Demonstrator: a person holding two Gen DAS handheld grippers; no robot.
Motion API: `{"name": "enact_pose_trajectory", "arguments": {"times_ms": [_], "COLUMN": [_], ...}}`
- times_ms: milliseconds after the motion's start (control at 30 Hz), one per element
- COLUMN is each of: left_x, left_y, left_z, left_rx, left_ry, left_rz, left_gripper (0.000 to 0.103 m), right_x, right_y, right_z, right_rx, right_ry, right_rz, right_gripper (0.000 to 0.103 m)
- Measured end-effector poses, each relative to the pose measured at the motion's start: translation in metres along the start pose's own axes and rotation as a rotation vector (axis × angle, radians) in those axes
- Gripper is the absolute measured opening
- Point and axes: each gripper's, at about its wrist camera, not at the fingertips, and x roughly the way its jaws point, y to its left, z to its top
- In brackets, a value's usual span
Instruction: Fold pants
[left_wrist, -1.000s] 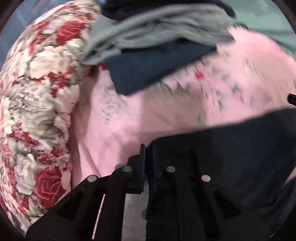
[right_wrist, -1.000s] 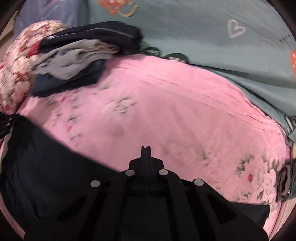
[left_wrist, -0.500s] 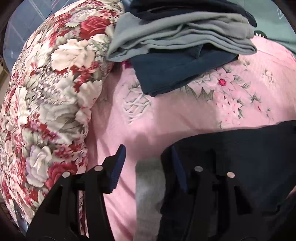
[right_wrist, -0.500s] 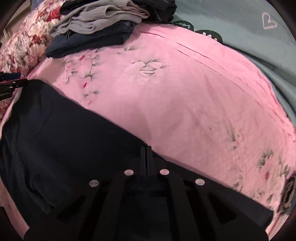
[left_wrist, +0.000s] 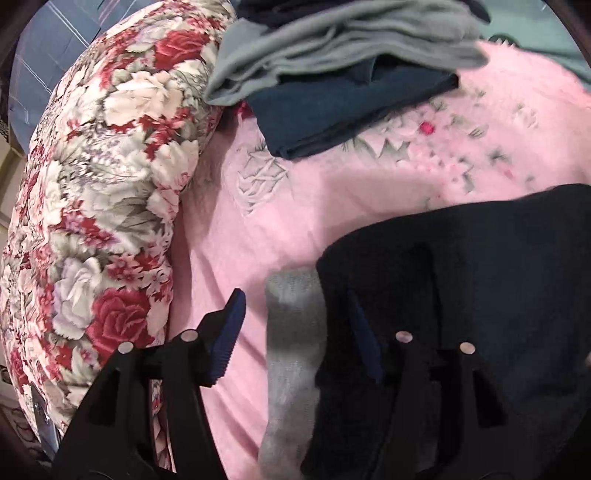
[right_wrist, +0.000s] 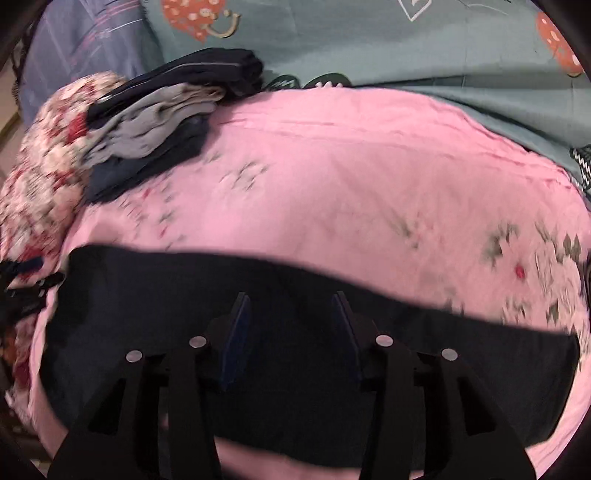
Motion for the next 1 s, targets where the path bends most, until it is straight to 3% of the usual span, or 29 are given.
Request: {"name": "enact_pose_trajectory", "arguments": {"times_ms": [67, 133, 267, 400, 500, 567, 667, 767, 867, 933, 1000], "left_x": [-0.013, -0.026, -0.028, -0.027, -0.022, -0.014, -0.014, -0.025, -0.043, -0.06, -0.069], "left_y": [0.007, 0.014, 0.025, 0.027, 0.025, 0.021, 0.025, 0.034, 0.044, 0.046, 0.04], "left_z": [-0.009, -0.023, -0.062, -0.101, -0.117, -0.128, -0.132, -0.135, -0.136, -0.139, -0.148], "left_rx": [0.008, 0.01, -0.007, -0.015, -0.037, 0.001, 0.006, -0.003, -0.031, -0.026, -0.005], "left_ry": [-0.01, -0.008, 0.067, 0.12, 0.164, 0.174, 0.159, 0.185, 0.158, 0.135, 0.129], "left_rz": [-0.004, -0.04, -0.105, -0.12, -0.141, -0.097, -0.089, -0.073, -0.111, -0.16, -0.188], "left_gripper": [0.067, 0.067, 0.067, 0.071, 0.072, 0.076, 0.08, 0.08, 0.08, 0.08, 0.08], "right_x": [-0.021, -0.014, -0.017, -0.008, -0.007, -0.013, -0.025, -0.059, -0.087, -0.107, -0.13], "right_y": [0.001, 0.017, 0.057, 0.081, 0.075, 0.065, 0.046, 0.025, 0.002, -0.023, -0.061], "right_z": [-0.025, -0.044, -0.094, -0.121, -0.139, -0.141, -0.15, -0.158, -0.181, -0.2, -0.222], "right_rx": [-0.008, 0.008, -0.045, -0.092, -0.13, -0.085, -0.035, 0.075, 0.141, 0.205, 0.365], "right_ry": [0.011, 0.061, 0.127, 0.163, 0.146, 0.164, 0.196, 0.128, 0.1, 0.058, 0.009], "right_rz": [0.034, 0.098, 0.178, 0.151, 0.061, 0.042, -0.05, 0.0, -0.115, -0.277, -0.432], "right_gripper": [0.047, 0.047, 0.047, 0.046, 0.042, 0.041, 0.043, 0.047, 0.052, 0.052, 0.053]}}
